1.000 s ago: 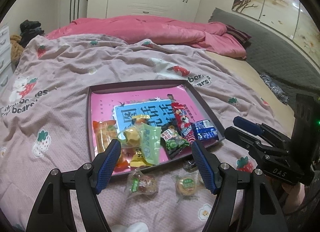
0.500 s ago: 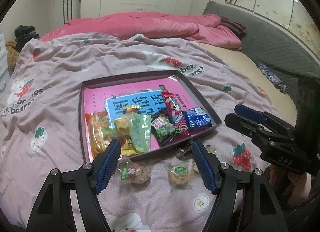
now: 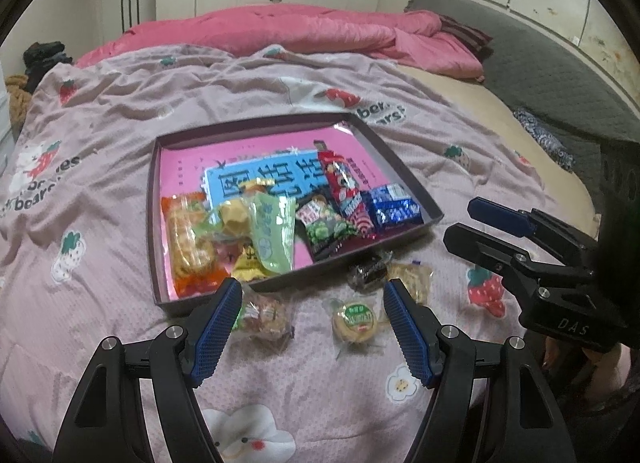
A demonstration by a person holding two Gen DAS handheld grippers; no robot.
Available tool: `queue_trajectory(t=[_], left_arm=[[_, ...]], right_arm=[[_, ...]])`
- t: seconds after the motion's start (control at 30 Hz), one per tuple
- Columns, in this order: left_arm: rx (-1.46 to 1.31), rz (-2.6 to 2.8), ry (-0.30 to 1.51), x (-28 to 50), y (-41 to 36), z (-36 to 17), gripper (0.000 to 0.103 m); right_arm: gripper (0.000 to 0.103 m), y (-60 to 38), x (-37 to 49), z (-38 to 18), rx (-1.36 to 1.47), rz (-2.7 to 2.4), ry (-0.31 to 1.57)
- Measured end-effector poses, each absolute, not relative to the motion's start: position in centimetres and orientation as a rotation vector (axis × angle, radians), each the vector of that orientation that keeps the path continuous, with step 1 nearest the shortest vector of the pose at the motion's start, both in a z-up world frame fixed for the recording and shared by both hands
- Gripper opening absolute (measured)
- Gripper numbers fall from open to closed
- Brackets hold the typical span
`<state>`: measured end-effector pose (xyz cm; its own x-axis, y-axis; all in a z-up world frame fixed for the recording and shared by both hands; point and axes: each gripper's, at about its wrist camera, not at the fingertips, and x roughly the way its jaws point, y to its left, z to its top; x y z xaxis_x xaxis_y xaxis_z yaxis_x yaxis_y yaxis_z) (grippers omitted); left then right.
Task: Organize snacks
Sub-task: 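Withdraw both open tools from the tray toward the loose snacks on the bed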
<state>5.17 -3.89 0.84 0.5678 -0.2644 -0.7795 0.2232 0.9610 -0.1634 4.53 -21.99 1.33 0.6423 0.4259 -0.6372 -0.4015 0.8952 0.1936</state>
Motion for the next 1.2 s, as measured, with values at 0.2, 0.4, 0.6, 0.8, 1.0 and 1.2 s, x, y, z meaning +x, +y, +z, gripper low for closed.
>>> queue_trajectory(t=[0.2,0.4,0.6,0.8,1.0,1.2], left_arm=[[-0.046,-0.299,0.991,5.3,-4.7,-1.3,0.075],[-0.015,-0.313,1.051,5.4,-6.1,-3.6,0.075],[-0.004,-0.314,1.075,5.6,-7.1,-4.8,0.075],[0.001,-0.300,1.081,6.7,-7.7,-5.4,0.075],[0.001,-0.292,1.103,7.3,-7.5,-6.1,0.075],[0.010,-0.306,1.103,7.1,-7.3,-6.3,0.075]], right_arm=[[0.059,-21.7,4.7,0.1,0.010,0.447,0.799],[0.059,-21.9,5.0,-1.2,0.002,0.418,0.859],[0.059,-22.0,5.5,-2.4,0.000,0.400,0.918],[0.059,-22.1,5.9,-3.5,0.014,0.395,0.975],[0.059,-22.3,6.5,-4.8,0.065,0.407,1.035],[0.059,-22.1,7.0,-5.9,0.097,0.416,1.080]])
